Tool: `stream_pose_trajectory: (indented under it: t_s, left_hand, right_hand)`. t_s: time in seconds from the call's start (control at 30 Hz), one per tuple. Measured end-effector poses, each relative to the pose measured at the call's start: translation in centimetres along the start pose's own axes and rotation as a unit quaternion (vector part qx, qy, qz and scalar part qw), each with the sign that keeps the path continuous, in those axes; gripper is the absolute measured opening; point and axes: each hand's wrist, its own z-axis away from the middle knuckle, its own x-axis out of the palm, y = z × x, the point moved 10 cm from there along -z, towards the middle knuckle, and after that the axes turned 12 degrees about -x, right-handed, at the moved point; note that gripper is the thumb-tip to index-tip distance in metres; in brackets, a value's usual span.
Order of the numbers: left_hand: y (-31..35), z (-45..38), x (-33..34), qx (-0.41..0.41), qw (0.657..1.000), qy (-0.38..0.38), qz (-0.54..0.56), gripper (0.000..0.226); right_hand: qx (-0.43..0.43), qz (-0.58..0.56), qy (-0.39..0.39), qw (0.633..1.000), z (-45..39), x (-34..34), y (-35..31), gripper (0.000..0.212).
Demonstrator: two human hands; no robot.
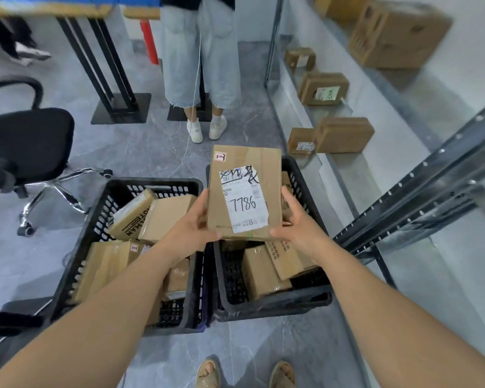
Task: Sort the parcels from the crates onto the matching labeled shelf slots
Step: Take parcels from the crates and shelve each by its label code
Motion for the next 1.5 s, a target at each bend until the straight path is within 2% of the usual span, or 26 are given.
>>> stream_pose_trajectory:
  t_s: [0.4,0.73,0.93,1.5]
  left_hand:
    - [7.9,2.1,0.8,0.127,0.989,-0.026,-0.077,0.106]
    - [16.6,5.6,5.0,0.269,0.956,-0.061,-0.102,0.105]
    - [19.8,9.3,7.6,0.320,0.935,-0.081,-0.130,0.110]
    - [21.7,26.3,26.5,0.426,0.871,-0.193,-0.149,0.111]
  right_hand:
    - [-0.061,0.038,0.116,0.991,5.2,-4.1,-6.4,0.111]
    - [-0.117,0.101,0.231,0.961,12.0,-10.1,-12.2,0.111]
    - [-0.148,0.167,0.255,0.941,18.4,-12.3,-15.6,0.111]
    - [-0.190,0.145,0.386,0.891,44.4,-17.6,-13.9,0.107]
